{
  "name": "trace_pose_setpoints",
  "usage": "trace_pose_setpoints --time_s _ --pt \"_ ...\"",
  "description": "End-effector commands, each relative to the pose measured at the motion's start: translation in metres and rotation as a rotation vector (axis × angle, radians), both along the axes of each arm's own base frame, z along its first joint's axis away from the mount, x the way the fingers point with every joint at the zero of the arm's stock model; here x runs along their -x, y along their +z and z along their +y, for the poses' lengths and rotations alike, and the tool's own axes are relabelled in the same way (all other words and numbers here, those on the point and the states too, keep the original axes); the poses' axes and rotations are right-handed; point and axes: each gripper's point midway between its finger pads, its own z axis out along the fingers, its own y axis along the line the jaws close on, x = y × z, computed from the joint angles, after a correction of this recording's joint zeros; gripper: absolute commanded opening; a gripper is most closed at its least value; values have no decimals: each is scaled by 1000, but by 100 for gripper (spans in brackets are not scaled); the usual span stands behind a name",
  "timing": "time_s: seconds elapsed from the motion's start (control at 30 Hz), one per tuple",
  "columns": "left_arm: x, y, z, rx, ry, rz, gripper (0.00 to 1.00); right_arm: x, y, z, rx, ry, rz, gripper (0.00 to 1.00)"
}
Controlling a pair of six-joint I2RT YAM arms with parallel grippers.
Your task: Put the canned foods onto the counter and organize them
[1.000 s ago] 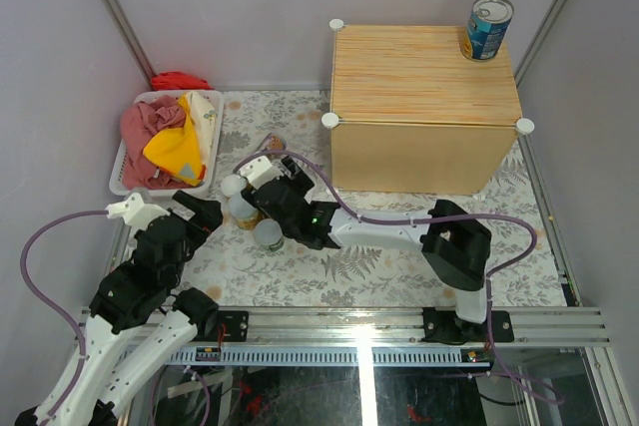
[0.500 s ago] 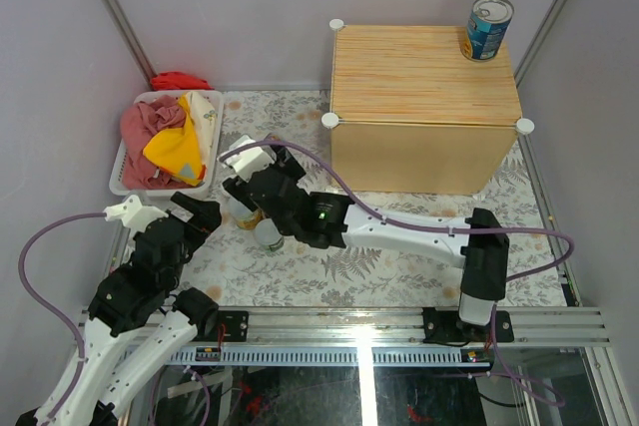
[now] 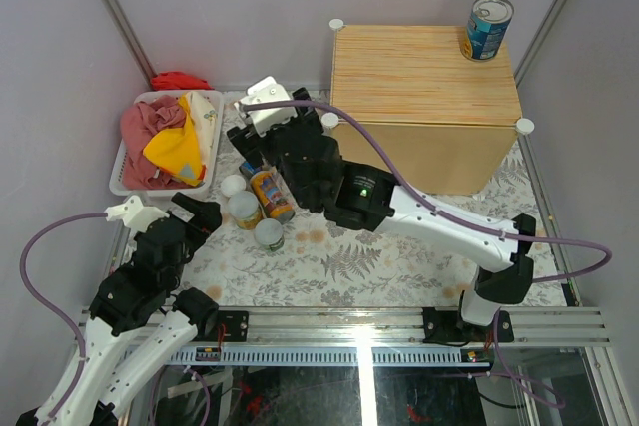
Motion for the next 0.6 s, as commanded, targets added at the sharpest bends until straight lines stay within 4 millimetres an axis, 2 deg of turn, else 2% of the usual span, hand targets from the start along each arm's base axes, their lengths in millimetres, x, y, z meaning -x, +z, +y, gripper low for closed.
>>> trace_pose_setpoints --time_s 0.0,0.17,0.27,0.43,0.57 --pt "-2 3 3 5 27 -21 100 6 133 -75 -280 -117 -173 0" --pt "-2 3 4 7 28 -24 100 -8 154 -117 -308 -212 -205 0" --pt "-2 3 3 6 24 -21 100 -21 161 -149 -328 -283 -216 0" --pt "-3 1 1 -2 16 -11 100 -51 166 -205 -331 -422 -240 0" --pt "-4 0 0 -7 10 -6 100 -72 162 -248 -317 -527 -245 0"
